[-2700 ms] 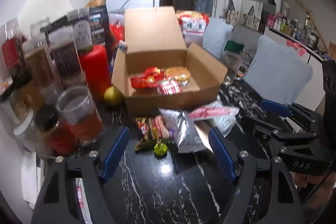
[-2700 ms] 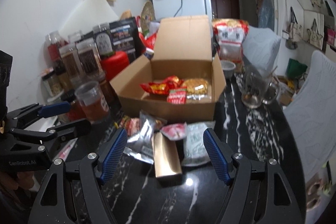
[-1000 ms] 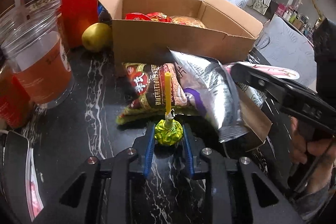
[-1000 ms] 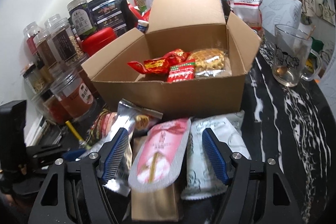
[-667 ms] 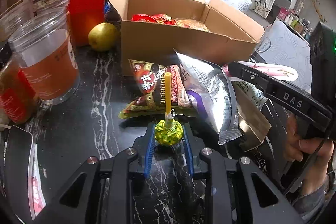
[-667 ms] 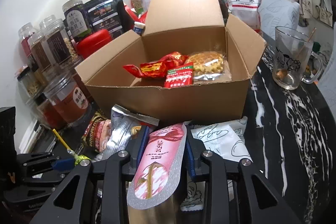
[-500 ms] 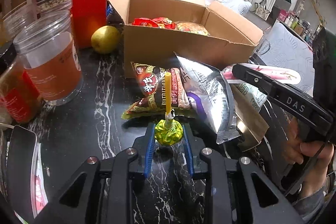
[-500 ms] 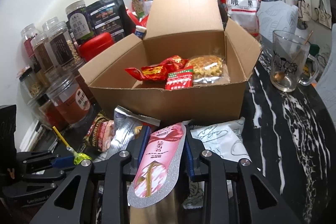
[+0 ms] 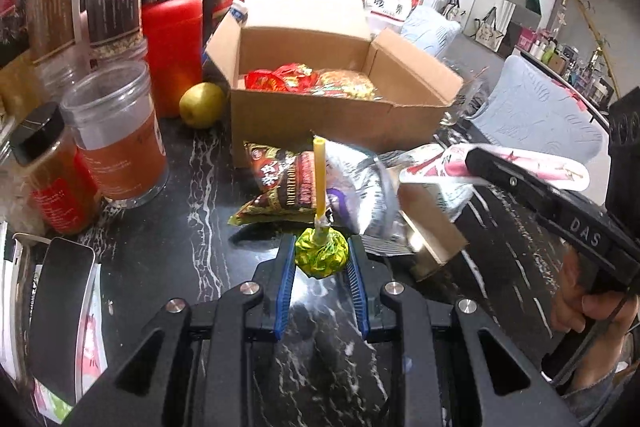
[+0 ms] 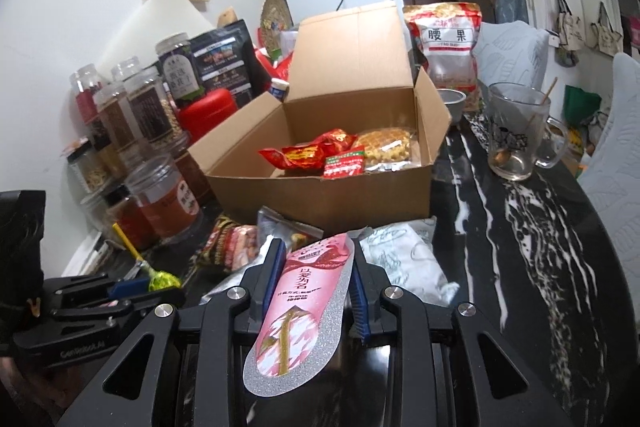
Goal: Organize snacks
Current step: 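Lift the lollipop and pink packet and carry both over the box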
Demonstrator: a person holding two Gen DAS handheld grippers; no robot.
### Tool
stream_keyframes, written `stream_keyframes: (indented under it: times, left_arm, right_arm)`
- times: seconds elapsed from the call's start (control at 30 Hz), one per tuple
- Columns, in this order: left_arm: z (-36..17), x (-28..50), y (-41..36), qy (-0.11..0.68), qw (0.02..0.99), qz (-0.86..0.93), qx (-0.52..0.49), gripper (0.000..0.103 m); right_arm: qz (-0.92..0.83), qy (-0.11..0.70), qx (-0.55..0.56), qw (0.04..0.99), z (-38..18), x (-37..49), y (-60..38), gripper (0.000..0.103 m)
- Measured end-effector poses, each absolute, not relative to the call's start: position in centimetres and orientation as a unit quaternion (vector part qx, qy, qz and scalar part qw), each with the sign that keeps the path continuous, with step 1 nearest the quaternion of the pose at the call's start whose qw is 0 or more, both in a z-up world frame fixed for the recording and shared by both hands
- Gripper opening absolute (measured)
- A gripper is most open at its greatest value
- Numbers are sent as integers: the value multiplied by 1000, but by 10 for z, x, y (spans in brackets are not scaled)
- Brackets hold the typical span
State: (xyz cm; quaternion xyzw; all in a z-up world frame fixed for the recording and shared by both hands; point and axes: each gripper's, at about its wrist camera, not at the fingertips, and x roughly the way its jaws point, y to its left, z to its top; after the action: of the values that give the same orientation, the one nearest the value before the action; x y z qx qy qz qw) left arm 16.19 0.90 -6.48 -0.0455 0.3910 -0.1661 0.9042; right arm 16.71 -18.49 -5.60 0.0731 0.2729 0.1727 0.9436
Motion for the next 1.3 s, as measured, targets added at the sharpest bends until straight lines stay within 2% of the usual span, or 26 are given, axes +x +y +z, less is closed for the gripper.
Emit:
stream_keyframes:
  times: [0.6, 1.3]
  left_arm:
    - [-5, 155, -28, 331, 920, -209, -33, 25]
    - [40, 232, -47, 290, 931, -221, -27, 25]
  right_arm:
    - [172, 241, 101, 950, -24, 116, -199, 30]
    - [163, 206, 68, 962, 25, 183, -215, 30]
